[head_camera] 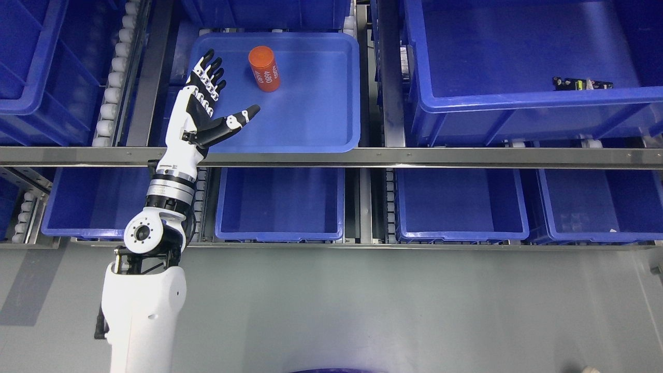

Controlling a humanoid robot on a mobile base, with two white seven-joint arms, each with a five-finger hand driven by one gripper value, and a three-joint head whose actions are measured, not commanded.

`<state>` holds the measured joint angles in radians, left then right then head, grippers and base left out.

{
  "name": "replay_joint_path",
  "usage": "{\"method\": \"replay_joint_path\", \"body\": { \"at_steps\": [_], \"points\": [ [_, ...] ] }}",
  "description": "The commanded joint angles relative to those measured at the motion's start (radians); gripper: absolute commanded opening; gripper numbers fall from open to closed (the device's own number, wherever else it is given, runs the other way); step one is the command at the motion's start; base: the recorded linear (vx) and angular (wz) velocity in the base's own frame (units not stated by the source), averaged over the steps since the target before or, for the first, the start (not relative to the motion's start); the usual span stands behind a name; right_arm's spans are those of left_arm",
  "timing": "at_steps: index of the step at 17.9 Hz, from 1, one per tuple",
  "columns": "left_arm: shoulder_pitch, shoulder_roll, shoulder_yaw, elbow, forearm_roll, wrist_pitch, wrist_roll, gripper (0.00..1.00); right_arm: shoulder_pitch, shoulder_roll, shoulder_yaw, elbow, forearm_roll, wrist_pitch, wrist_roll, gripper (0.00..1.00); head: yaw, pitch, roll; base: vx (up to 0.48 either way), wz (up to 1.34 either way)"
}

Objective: Grab orange capacitor from left shelf to right desk
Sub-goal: 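Reach the left hand toward the orange capacitor in the blue bin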

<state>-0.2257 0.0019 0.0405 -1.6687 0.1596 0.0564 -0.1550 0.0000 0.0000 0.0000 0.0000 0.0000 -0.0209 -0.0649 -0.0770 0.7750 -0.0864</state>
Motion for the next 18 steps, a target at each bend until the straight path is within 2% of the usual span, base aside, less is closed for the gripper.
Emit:
{"method": "replay_joint_path", "body": {
  "at_steps": [1, 5, 9, 11, 18],
  "points": [
    [-0.001, 0.016, 0.036, 0.000, 0.000, -0.006, -0.004, 1.00, 0.021, -0.017, -0.012, -0.017, 0.006, -0.002, 0.000, 1.00, 0.0000, 0.000, 0.000, 0.000, 0.00],
    [-0.017, 0.016, 0.038, 0.050, -0.002, -0.003, -0.024, 1.00, 0.021, -0.017, -0.012, -0.017, 0.006, -0.002, 0.000, 1.00, 0.0000, 0.000, 0.000, 0.000, 0.00],
    [-0.121, 0.019, 0.044, 0.229, -0.020, -0.055, -0.101, 1.00, 0.021, -0.017, -0.012, -0.017, 0.006, -0.002, 0.000, 1.00, 0.0000, 0.000, 0.000, 0.000, 0.00],
    [-0.177, 0.046, 0.042, 0.334, -0.070, -0.058, -0.110, 1.00, 0.021, -0.017, -0.012, -0.017, 0.006, -0.002, 0.000, 1.00, 0.0000, 0.000, 0.000, 0.000, 0.00],
    [-0.328, 0.036, -0.025, 0.613, -0.115, -0.058, -0.147, 1.00, 0.021, -0.017, -0.012, -0.017, 0.006, -0.002, 0.000, 1.00, 0.0000, 0.000, 0.000, 0.000, 0.00]
  ]
}}
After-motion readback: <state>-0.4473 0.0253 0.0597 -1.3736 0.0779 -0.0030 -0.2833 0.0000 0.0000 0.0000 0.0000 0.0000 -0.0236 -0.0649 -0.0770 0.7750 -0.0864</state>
